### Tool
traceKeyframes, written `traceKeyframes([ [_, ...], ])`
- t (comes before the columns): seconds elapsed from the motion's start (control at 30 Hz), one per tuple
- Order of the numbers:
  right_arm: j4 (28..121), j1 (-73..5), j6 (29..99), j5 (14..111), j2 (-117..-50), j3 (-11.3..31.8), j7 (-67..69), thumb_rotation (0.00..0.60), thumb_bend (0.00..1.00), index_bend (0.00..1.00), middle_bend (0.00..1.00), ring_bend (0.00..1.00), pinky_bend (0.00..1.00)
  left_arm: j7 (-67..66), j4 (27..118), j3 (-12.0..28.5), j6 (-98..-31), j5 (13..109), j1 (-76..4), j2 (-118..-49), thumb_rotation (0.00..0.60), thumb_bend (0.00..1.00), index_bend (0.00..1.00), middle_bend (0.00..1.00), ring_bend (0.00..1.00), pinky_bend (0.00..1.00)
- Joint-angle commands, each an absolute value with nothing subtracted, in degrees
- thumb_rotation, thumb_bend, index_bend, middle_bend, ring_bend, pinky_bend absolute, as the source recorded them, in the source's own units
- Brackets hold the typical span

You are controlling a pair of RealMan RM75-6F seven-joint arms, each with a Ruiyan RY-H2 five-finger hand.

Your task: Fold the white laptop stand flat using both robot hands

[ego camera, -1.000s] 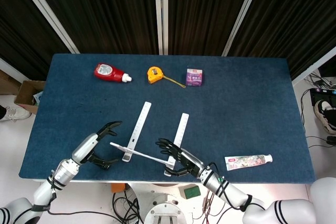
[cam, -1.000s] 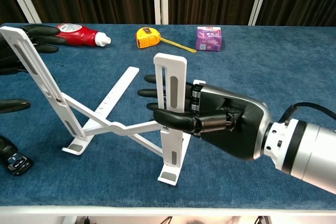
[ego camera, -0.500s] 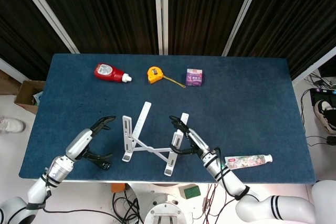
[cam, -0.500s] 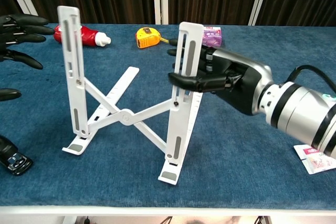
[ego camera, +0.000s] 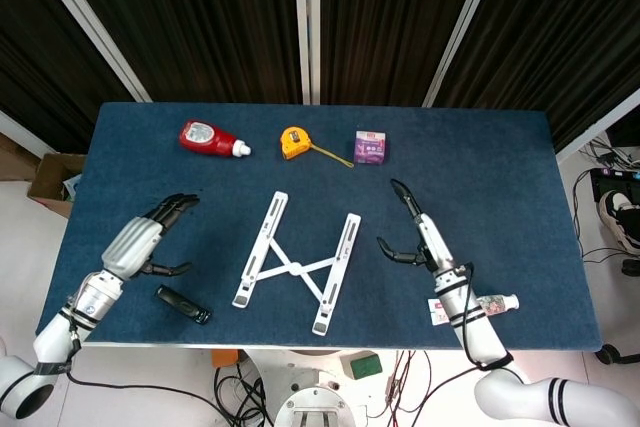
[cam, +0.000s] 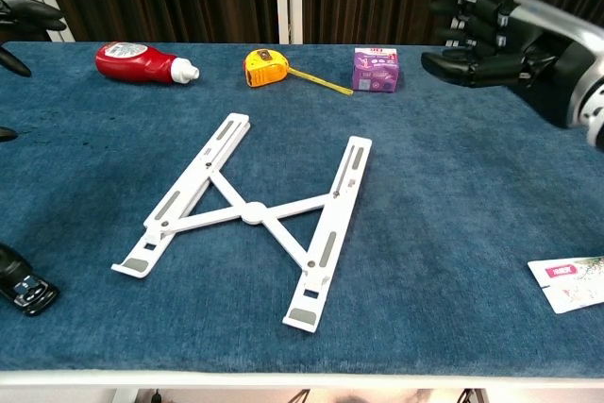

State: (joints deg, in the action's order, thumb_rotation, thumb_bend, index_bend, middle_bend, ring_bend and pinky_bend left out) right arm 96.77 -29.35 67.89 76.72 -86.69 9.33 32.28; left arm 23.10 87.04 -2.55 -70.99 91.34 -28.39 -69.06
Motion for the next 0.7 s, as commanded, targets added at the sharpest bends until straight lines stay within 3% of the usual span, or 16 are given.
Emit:
traceKeyframes([
  [0.03,99.45,-29.59,69.54,85.97,-80.95,6.78,21.45,0.6,0.27,0.01,0.12,0.02,0.02,7.66,86.66,1.08,-63.65,86.61,-32.62,-70.04,0.6,0.18,0.06,0.06,0.02,0.2],
  [0.1,100.09,-30.02,69.64,88.71,-79.9,5.99,17.05,0.6,0.23,0.07,0.22,0.09,0.11,3.26,85.5,2.17,-61.92,85.47,-34.03,-71.99,0.6,0.16,0.06,0.05,0.02,0.19],
  [0.23,100.62,-30.96,68.61,92.59,-79.13,4.39,8.25,0.6,0.15,0.35,0.48,0.37,0.44,-5.1,82.31,3.96,-58.05,83.46,-37.29,-76.54,0.6,0.09,0.04,0.01,0.01,0.16],
  [0.37,99.04,-31.75,66.65,93.21,-81.01,3.56,-0.25,0.6,0.04,0.54,0.61,0.57,0.66,-11.82,77.99,5.7,-54.42,81.2,-40.7,-81.66,0.6,0.06,0.02,0.0,0.0,0.15],
  [0.47,97.31,-32.27,65.0,92.3,-83.4,3.31,-5.21,0.6,0.0,0.65,0.7,0.66,0.77,-13.8,74.52,6.62,-52.3,79.98,-42.8,-85.31,0.6,0.06,0.02,0.0,0.0,0.15],
  [0.7,93.04,-33.44,61.8,91.58,-88.62,2.01,-11.74,0.6,0.0,0.72,0.76,0.74,0.86,-14.58,68.47,8.01,-48.97,78.13,-46.37,-91.55,0.6,0.05,0.0,0.0,0.0,0.14],
])
